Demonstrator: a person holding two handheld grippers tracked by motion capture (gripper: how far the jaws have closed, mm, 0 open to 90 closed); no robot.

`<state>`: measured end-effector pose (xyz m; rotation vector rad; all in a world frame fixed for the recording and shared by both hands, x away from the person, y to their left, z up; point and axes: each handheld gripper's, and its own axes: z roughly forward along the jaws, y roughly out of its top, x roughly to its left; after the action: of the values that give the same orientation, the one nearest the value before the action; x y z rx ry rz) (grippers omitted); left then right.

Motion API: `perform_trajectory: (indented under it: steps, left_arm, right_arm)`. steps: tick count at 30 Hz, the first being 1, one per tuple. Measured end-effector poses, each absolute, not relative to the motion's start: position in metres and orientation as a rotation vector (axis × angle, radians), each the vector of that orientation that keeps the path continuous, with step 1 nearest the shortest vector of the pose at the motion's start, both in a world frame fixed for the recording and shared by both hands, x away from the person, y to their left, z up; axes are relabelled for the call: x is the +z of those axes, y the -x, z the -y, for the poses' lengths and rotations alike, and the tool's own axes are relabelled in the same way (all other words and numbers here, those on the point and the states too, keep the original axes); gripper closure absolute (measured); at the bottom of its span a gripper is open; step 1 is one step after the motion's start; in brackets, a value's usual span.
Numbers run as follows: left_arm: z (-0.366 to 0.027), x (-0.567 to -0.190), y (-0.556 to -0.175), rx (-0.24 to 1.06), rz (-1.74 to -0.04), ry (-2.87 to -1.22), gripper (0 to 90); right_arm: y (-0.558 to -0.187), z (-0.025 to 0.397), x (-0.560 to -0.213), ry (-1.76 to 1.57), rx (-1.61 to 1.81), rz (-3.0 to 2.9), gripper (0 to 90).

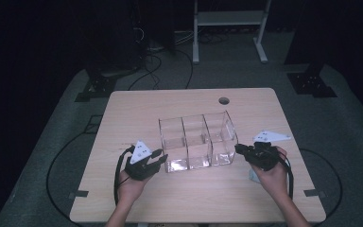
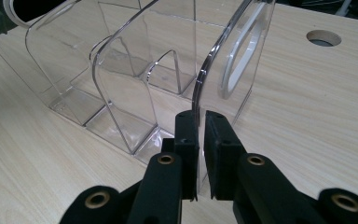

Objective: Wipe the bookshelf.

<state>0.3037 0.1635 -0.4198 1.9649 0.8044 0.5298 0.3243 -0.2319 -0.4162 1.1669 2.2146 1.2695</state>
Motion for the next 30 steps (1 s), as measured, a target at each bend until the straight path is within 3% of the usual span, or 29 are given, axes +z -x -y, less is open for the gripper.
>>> perform_trajectory:
  steps: [15,30]
  left_arm:
    - [-0.164,-0.420,-0.323,0.537,-0.820,-1.960,75.3]
    - [-0.159,-0.418,-0.345,0.530,-0.839,-1.961,75.9]
  right_arm:
    - [-0.320,0.227,-0.416,-1.174,1.239,-2.192,84.0]
    - [-0.324,0.230,-0.416,-1.184,1.254,-2.188,82.7]
